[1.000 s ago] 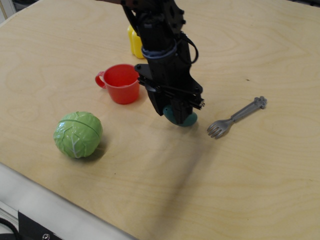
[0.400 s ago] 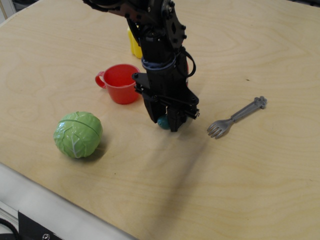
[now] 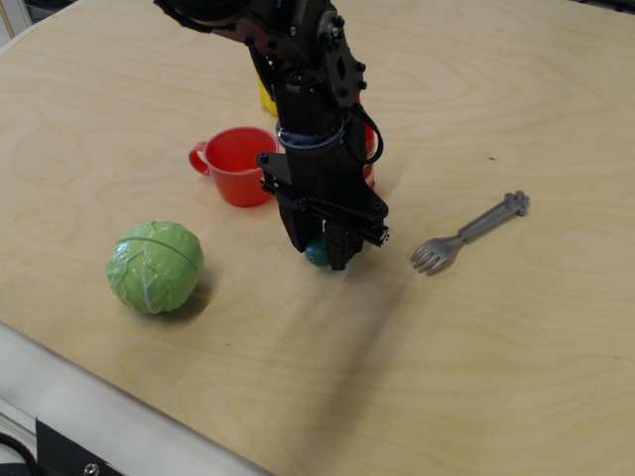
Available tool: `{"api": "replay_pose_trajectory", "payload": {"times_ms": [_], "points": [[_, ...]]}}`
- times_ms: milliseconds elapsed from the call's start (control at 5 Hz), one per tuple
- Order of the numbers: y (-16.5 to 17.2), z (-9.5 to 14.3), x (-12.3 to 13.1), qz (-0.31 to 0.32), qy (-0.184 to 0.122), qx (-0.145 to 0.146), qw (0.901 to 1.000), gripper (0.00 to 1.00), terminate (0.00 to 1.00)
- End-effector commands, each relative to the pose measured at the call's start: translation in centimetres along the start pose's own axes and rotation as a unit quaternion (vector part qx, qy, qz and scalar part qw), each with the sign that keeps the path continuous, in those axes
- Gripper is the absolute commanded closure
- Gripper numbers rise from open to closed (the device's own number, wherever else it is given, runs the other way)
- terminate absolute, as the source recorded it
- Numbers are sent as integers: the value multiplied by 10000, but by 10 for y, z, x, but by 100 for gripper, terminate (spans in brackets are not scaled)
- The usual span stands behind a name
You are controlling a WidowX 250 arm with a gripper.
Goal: Take cucumber out of cup
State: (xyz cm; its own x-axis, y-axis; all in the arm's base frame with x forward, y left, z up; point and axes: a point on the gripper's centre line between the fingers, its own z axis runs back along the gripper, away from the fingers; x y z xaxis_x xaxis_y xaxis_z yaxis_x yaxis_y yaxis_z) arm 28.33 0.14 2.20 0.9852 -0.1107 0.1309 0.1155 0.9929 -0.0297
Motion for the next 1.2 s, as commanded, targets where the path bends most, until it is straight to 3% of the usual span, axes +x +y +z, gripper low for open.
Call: {"api": "replay_pose_trajectory", "payload": {"times_ms": [0,400,600,800,1000], "points": [[3,28,-4,118,-255,101,9996,0,0],[5,67,-11,320,-493,243,9980,0,0],[9,91,-18,589,-554,462,9957,0,0],[9,91,-18,589,-554,462,9957,0,0],[9,91,-18,589,-554,462,9957,0,100]]}}
